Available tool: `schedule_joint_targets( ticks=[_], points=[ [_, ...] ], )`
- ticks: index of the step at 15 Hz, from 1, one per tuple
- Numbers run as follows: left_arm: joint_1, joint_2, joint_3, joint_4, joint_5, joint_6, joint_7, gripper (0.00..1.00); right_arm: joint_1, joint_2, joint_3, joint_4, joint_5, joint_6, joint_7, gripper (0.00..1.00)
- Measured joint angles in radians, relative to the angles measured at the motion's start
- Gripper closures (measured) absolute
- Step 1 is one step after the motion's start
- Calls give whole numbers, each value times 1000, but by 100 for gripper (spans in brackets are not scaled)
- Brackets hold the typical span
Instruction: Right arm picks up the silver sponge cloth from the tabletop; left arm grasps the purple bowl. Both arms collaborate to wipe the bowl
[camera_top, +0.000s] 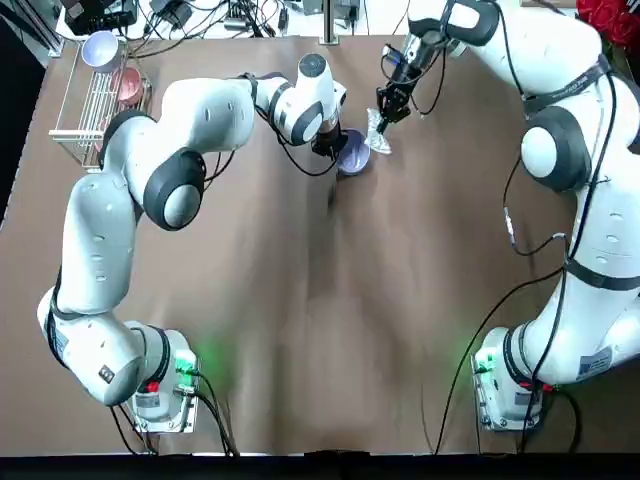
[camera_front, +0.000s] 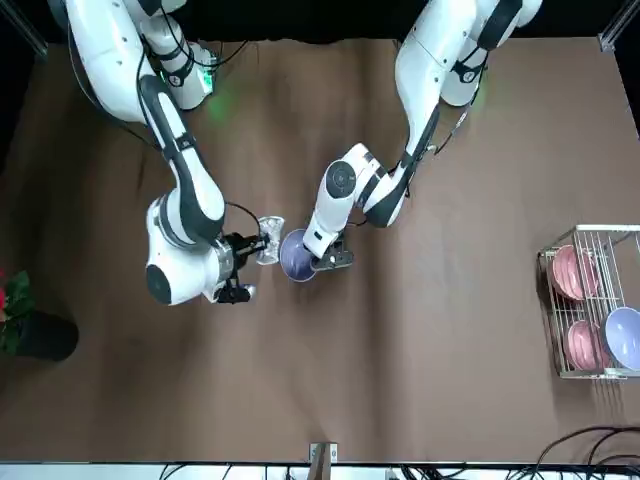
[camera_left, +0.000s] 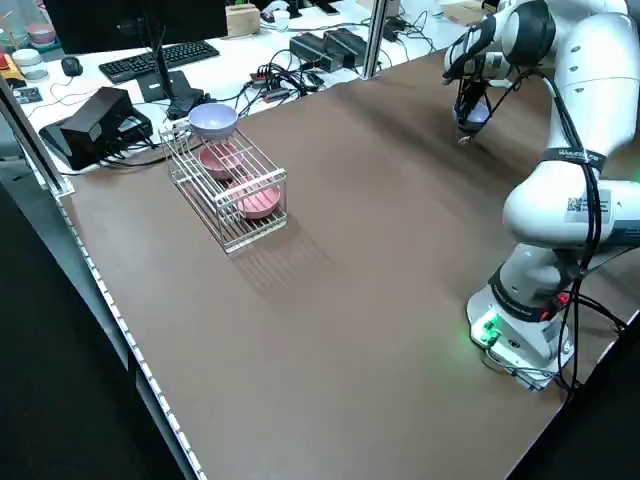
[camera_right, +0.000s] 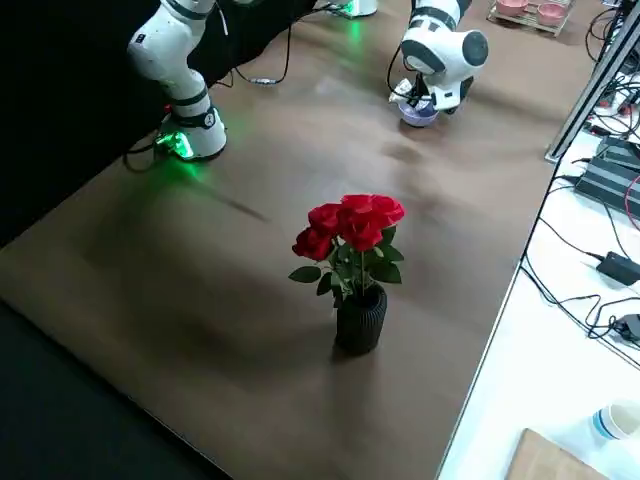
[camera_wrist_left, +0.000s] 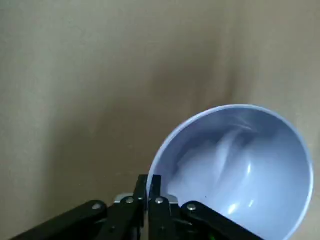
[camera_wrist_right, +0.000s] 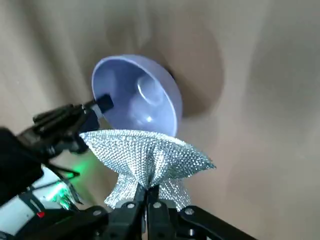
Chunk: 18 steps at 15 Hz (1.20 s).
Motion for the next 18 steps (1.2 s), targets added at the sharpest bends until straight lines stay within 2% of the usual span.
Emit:
schedule_joint_targets(
  ticks=[3, 9, 18],
  points=[
    [0, 1, 0, 1, 0, -1, 0, 96, 29, 23, 0, -18, 20, 82, 25, 97],
    [0, 3, 0, 5, 0, -1, 0, 96, 65, 50, 0, -22, 39, 152, 42, 97],
    [-1, 3, 0, 9, 0, -1, 1, 96, 109, 140, 0, -25, 51, 285, 45, 97]
  ],
)
